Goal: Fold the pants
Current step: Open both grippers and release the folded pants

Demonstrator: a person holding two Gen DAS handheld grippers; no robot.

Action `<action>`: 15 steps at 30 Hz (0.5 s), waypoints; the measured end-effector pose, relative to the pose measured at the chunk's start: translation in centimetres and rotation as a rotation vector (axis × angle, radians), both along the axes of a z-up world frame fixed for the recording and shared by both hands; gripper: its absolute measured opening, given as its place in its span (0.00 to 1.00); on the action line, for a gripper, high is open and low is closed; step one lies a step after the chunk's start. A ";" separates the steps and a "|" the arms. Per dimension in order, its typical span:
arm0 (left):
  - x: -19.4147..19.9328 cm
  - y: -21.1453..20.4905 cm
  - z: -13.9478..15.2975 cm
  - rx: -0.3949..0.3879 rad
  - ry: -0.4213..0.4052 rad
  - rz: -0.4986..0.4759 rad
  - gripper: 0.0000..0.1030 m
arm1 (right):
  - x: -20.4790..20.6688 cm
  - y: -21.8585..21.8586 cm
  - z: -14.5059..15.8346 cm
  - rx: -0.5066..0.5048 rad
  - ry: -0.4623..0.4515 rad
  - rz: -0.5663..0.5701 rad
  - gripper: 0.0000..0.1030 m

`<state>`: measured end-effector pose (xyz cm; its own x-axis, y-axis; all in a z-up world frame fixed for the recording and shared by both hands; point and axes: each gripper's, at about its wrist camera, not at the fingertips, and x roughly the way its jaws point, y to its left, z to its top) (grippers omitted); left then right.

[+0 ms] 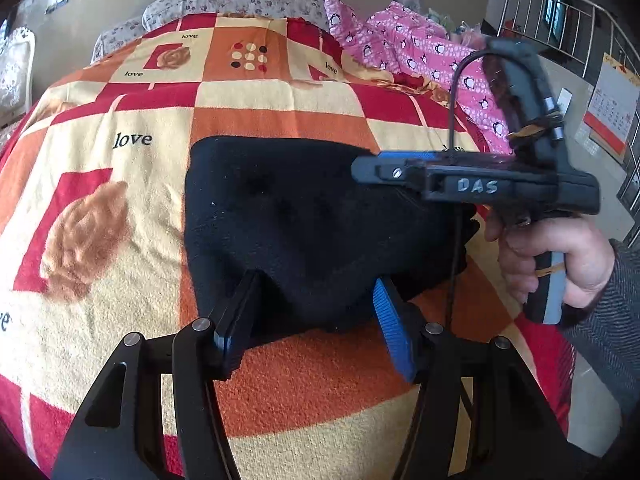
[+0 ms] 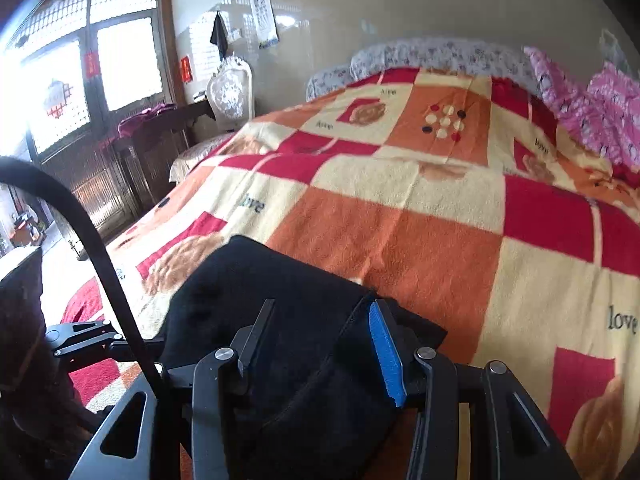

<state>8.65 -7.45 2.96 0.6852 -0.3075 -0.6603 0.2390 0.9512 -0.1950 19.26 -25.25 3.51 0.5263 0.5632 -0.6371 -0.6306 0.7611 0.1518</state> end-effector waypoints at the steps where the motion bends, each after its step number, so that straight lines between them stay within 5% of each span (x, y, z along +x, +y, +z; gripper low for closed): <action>1: 0.2 0.0 0.0 0.004 0.006 -0.007 0.56 | 1.3 0.4 -1.1 -0.020 0.051 -0.004 0.43; 6: 0.2 0.5 1.7 -0.004 0.021 -0.006 0.56 | 1.5 -0.1 -1.4 0.001 0.112 -0.033 0.43; 9: -0.5 1.7 3.9 -0.084 -0.037 0.020 0.56 | -1.7 -0.6 1.0 -0.003 -0.003 -0.024 0.43; 12: 1.2 2.3 5.3 -0.096 -0.051 0.056 0.56 | -5.2 -0.7 1.4 -0.085 -0.071 -0.023 0.43; 15: 5.4 2.0 4.9 -0.093 0.035 0.082 0.56 | -6.4 -0.4 -1.3 -0.180 -0.044 -0.019 0.46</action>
<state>14.05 -5.43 7.87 0.6877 -0.3124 -0.6554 0.1523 0.9447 -0.2905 12.82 -25.65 2.23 0.5654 0.4320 -0.7027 -0.6189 0.7853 -0.0152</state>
